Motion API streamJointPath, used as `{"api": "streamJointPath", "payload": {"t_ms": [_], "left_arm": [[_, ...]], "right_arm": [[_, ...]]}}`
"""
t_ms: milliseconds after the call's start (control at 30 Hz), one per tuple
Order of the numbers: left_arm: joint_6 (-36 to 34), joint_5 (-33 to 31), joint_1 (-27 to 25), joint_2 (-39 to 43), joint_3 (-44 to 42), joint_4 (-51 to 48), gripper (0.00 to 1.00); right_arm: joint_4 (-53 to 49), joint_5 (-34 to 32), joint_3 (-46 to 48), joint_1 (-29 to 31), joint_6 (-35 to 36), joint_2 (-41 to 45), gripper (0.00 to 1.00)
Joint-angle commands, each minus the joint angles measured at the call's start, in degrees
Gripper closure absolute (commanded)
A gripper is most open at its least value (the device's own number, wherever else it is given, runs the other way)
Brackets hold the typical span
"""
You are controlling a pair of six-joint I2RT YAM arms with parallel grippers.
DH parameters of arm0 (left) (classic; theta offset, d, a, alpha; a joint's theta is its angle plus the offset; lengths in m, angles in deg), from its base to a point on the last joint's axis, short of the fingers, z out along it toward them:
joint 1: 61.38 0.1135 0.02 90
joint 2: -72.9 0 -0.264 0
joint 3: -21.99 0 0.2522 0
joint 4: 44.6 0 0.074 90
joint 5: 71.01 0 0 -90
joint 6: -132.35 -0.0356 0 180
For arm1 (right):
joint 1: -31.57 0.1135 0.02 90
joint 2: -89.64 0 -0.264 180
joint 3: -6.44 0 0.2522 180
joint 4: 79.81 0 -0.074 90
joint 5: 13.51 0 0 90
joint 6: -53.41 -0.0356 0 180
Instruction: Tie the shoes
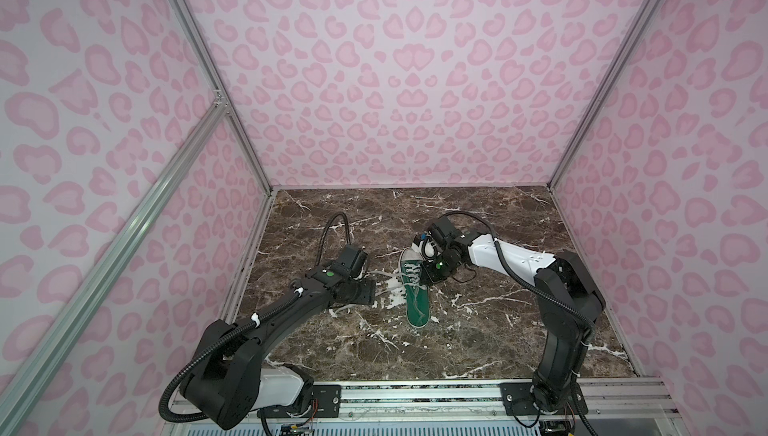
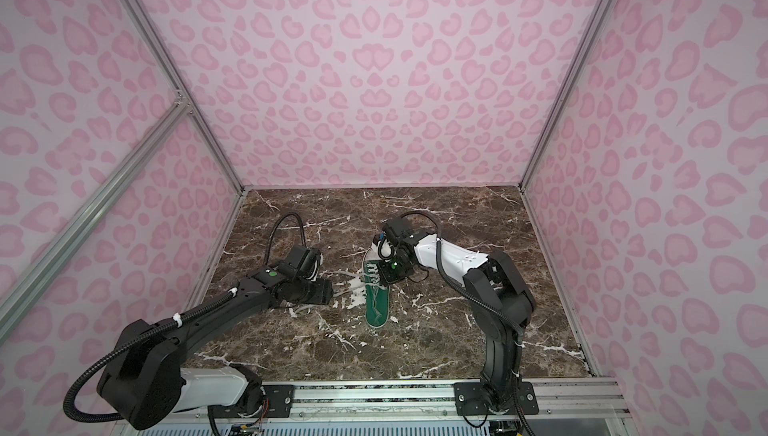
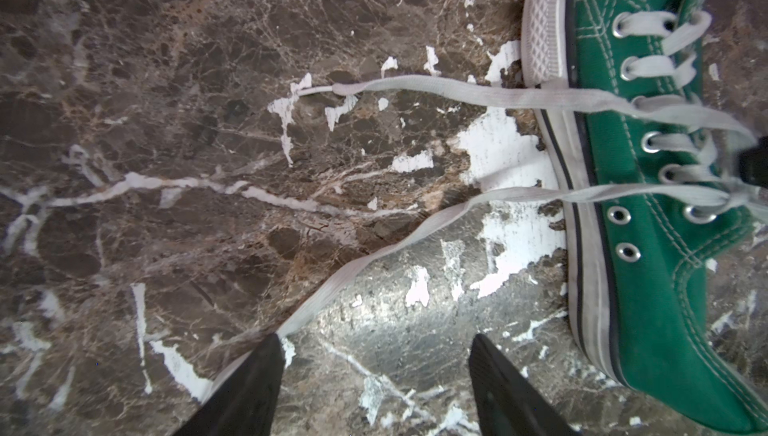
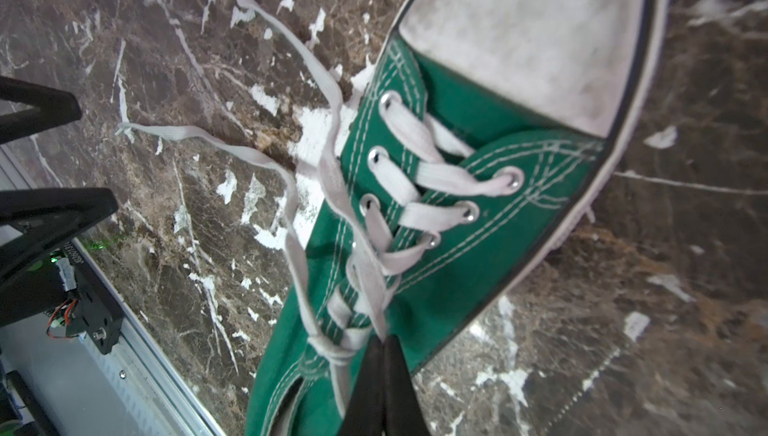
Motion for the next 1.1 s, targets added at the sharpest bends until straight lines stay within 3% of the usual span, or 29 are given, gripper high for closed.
{"api": "streamJointPath", "payload": {"t_ms": [0,167,300,500,1067], "left_arm": [[-1.52,-0.1,-0.4,0.51,-0.47,1.73,0.28],[-3.79,0.15,-1.48,1.05,-1.15,4.81,0.29],[-7.65,2.54,-2.18,1.2,-2.35,8.37,0.28],[-15.13,5.95,-4.3,2.88,-5.04,16.56,0.27],[-14.31,7.83,-4.6,-8.63,-3.52,28.09,0.27]], "right_arm": [[-1.52,1.16,0.3,0.46,0.96,-0.09,1.0],[-3.48,-0.26,-0.1,0.63,1.15,-0.51,0.99],[-4.64,-1.73,-1.0,0.52,1.0,-0.6,0.84],[-4.62,-1.58,-0.64,-0.98,0.02,1.91,0.72],[-6.25,0.28,1.59,-7.0,0.53,9.13,0.69]]}}
